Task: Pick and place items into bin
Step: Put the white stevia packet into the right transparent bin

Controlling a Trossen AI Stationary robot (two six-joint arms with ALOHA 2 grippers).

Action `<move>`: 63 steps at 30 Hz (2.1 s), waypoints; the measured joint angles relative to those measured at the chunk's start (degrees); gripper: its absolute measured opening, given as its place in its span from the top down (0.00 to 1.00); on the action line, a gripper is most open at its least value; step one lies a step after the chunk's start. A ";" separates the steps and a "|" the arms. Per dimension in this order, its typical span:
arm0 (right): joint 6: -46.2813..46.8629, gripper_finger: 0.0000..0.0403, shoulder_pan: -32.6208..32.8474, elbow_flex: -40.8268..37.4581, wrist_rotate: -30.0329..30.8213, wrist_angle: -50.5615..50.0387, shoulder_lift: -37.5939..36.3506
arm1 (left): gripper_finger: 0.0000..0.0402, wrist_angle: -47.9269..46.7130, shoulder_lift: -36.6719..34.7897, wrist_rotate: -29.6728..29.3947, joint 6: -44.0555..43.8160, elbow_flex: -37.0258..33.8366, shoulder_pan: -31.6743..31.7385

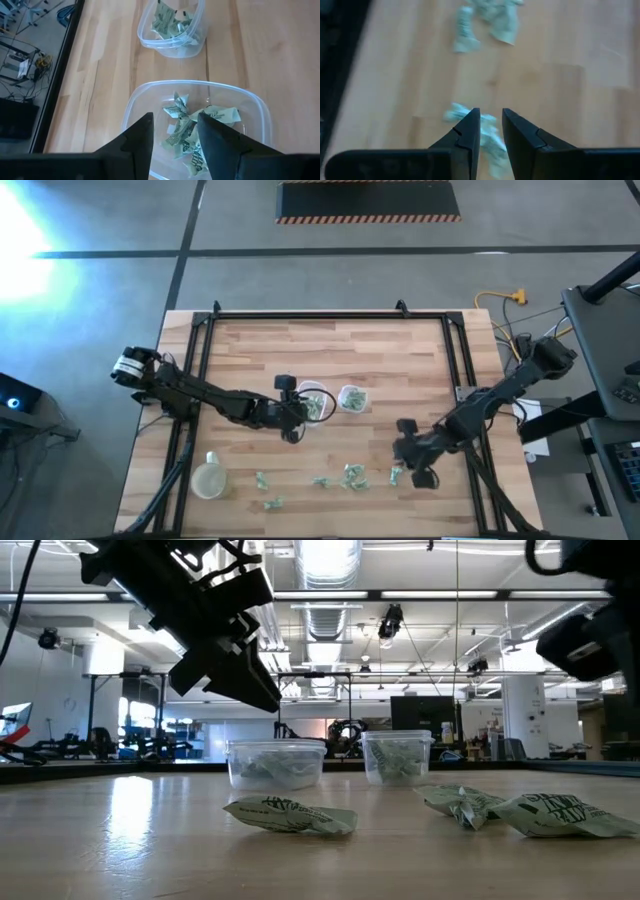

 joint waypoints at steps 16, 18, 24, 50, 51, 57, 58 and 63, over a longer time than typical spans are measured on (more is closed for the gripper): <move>-2.76 0.71 6.39 -10.26 6.26 22.59 0.00 | 0.66 0.04 -0.02 0.00 -0.07 0.00 0.02; -2.49 0.68 6.39 -11.34 6.33 23.59 0.00 | 0.66 0.03 -0.02 0.00 -0.07 0.00 0.02; -0.37 0.60 6.37 -12.50 7.82 23.76 0.03 | 0.66 0.05 -0.02 0.00 -0.09 0.00 0.02; -1.77 0.67 6.34 -10.95 4.79 27.46 11.98 | 0.66 0.11 -0.07 0.00 -0.11 0.00 0.04; -2.39 0.69 6.37 -10.95 4.75 27.44 11.98 | 0.66 0.11 -0.07 -0.01 -0.11 0.00 0.04; -5.41 0.84 6.37 -10.93 5.54 27.50 11.93 | 0.66 0.11 -0.07 0.00 -0.11 0.00 0.04; -6.21 0.86 6.37 -10.89 5.97 27.46 11.91 | 0.66 0.11 -0.07 0.00 -0.11 0.00 0.04; -10.56 0.95 6.21 -9.86 7.58 27.46 11.89 | 0.66 0.11 -0.07 0.00 -0.11 0.00 0.04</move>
